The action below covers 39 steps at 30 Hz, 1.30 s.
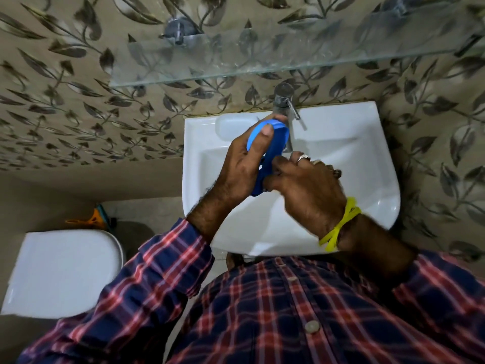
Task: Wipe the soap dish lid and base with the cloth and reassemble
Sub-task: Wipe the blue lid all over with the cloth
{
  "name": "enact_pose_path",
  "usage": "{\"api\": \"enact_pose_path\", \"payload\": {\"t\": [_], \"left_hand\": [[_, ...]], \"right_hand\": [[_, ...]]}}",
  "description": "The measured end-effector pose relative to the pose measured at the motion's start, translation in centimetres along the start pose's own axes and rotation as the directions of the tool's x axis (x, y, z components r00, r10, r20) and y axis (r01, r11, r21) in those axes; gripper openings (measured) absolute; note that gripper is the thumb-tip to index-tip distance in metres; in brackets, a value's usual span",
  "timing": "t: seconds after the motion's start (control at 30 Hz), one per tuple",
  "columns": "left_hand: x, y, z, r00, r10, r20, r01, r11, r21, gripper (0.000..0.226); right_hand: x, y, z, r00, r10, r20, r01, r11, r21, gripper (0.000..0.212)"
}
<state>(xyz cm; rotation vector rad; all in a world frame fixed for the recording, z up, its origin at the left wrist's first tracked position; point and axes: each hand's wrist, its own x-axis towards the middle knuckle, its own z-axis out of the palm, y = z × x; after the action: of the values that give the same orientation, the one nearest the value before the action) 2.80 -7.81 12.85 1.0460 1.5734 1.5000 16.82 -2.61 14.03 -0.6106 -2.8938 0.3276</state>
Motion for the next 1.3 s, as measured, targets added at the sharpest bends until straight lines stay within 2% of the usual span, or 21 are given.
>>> {"api": "enact_pose_path", "payload": {"t": [0.07,0.13,0.2,0.27,0.3,0.43,0.5,0.6,0.7,0.77,0.9,1.0,1.1,1.23,1.3], "left_hand": [[0.3,0.4,-0.3,0.999,0.036,-0.008,-0.037,0.999,-0.03,0.047],[0.6,0.6,-0.5,0.997,0.07,-0.02,-0.071,0.996,-0.047,0.045],[0.9,0.6,-0.5,0.995,0.098,-0.022,-0.099,0.994,-0.052,0.046],[1.0,0.9,-0.2,0.994,0.099,-0.054,-0.103,0.991,-0.084,0.047],[1.1,0.8,-0.1,0.993,0.104,-0.061,-0.109,0.99,-0.086,0.047],[0.7,-0.1,-0.1,0.993,0.098,-0.065,-0.102,0.993,-0.059,0.048],[0.5,-0.2,-0.3,0.994,0.04,-0.104,-0.053,0.992,-0.118,0.05],[0.9,0.5,-0.9,0.987,0.008,-0.16,-0.034,0.987,-0.157,0.058],[1.2,-0.1,-0.9,0.979,0.096,-0.179,-0.106,0.993,-0.044,0.046],[1.2,-0.8,-0.7,0.973,0.1,-0.207,-0.107,0.994,-0.025,0.038],[1.5,-1.1,-0.5,0.961,-0.043,-0.272,0.016,0.995,-0.1,0.039],[1.8,-1.5,-1.1,0.946,0.007,-0.323,0.024,0.996,0.091,0.032],[0.9,-1.8,-0.8,0.943,0.115,-0.314,-0.03,0.964,0.263,0.027],[0.0,-1.7,0.2,0.926,0.149,-0.346,0.021,0.897,0.442,0.004],[-0.4,-1.7,0.0,0.917,0.164,-0.364,0.051,0.856,0.515,0.003]], "right_hand": [[0.7,1.4,-0.8,0.999,0.039,-0.01,-0.038,0.995,0.092,0.035],[1.2,1.5,-1.0,0.983,0.116,-0.142,-0.088,0.979,0.184,0.037],[1.2,0.0,-0.6,0.958,0.154,-0.243,-0.133,0.986,0.1,0.035],[0.8,-1.7,0.4,0.963,0.179,-0.204,-0.181,0.983,0.009,0.032],[0.7,-2.0,0.8,0.968,0.193,-0.158,-0.193,0.981,0.017,0.031],[0.6,0.5,0.6,0.986,0.166,0.029,-0.168,0.951,0.26,0.039],[0.6,1.1,0.3,0.983,0.183,-0.028,-0.167,0.943,0.288,0.043],[0.4,0.1,0.5,0.963,0.19,-0.192,-0.151,0.968,0.2,0.035],[0.2,0.4,2.0,0.975,0.069,-0.21,-0.04,0.99,0.137,0.03],[0.3,2.0,1.9,0.968,0.132,-0.211,-0.101,0.983,0.153,0.033],[1.0,4.5,0.3,0.884,0.326,-0.336,-0.234,0.929,0.286,0.039],[2.3,4.6,-1.3,0.798,0.417,-0.435,-0.181,0.855,0.487,0.046],[3.2,2.9,-2.1,0.783,0.348,-0.515,-0.108,0.892,0.438,0.046],[3.3,0.0,-1.2,0.862,0.126,-0.491,0.008,0.965,0.262,0.043],[3.0,-0.9,-0.5,0.89,0.034,-0.454,0.039,0.988,0.151,0.039]]}}
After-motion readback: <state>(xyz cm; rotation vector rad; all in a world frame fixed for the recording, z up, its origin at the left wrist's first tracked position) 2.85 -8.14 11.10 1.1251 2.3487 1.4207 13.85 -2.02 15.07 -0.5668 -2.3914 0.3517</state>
